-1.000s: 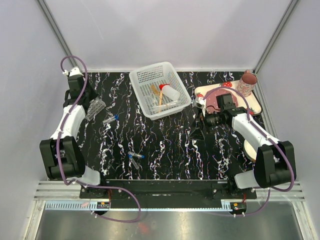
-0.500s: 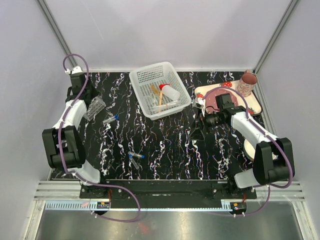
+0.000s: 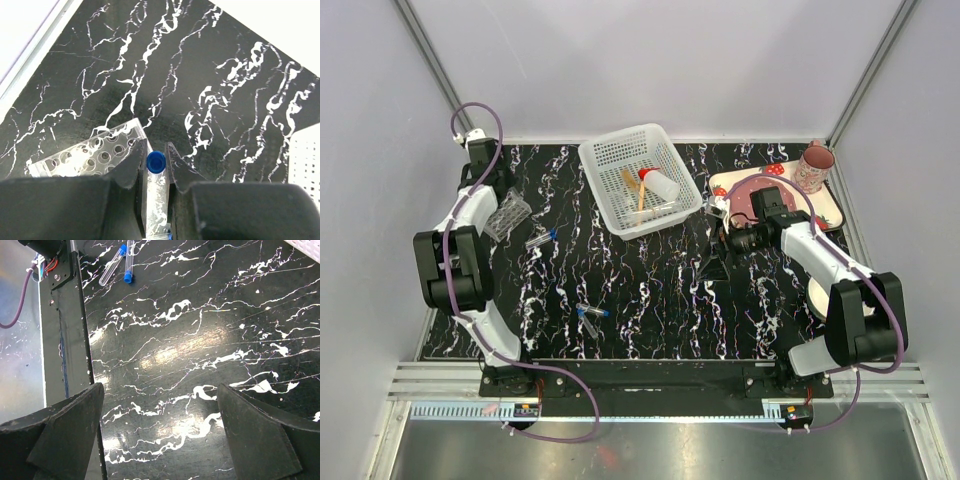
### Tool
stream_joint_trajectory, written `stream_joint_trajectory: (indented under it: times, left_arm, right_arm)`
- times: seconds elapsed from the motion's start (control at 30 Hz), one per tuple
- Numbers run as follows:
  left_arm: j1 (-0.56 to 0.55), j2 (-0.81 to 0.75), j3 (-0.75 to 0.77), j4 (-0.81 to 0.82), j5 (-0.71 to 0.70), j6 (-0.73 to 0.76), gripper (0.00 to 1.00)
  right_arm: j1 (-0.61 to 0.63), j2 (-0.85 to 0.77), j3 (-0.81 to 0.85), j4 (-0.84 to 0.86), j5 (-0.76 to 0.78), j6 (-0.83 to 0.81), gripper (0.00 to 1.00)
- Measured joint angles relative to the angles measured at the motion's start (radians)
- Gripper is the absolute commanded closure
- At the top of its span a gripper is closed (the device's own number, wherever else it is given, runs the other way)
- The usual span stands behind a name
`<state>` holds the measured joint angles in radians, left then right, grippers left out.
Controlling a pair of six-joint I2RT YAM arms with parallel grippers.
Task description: Organize the chemistry lab equipment
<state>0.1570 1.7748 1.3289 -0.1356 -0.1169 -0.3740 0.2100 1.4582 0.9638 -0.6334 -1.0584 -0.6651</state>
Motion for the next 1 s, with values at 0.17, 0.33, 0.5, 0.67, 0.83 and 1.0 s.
stream_joint_trajectory:
  times: [0.17, 0.33, 0.5, 0.67, 0.83, 1.0]
  left_arm:
    - [0.001, 0.041, 0.006, 0.003, -0.068, 0.0, 0.95]
    - [0.002, 0.054, 0.006, 0.019, -0.134, -0.002, 0.95]
    - [0.002, 0.08, 0.029, 0.038, -0.175, -0.011, 0.95]
    - [0.0, 0.111, 0.04, 0.057, -0.188, -0.012, 0.95]
    - [-0.006, 0.113, 0.04, 0.064, -0.199, -0.011, 0.95]
    - [-0.013, 0.113, 0.04, 0.068, -0.2, -0.011, 0.95]
  right_arm:
    - [0.0, 0.015, 0.011, -0.001, 0.0, -0.005, 0.0]
    - [0.0, 0.034, 0.014, -0.005, 0.0, -0.011, 0.0]
    - [0.0, 0.05, 0.014, -0.018, 0.0, -0.012, 0.0]
    - [0.0, 0.063, 0.024, -0.024, 0.0, -0.016, 0.0]
    - [0.0, 0.066, 0.028, -0.03, 0.0, -0.019, 0.0]
    - [0.0, 0.074, 0.031, -0.039, 0.0, -0.023, 0.0]
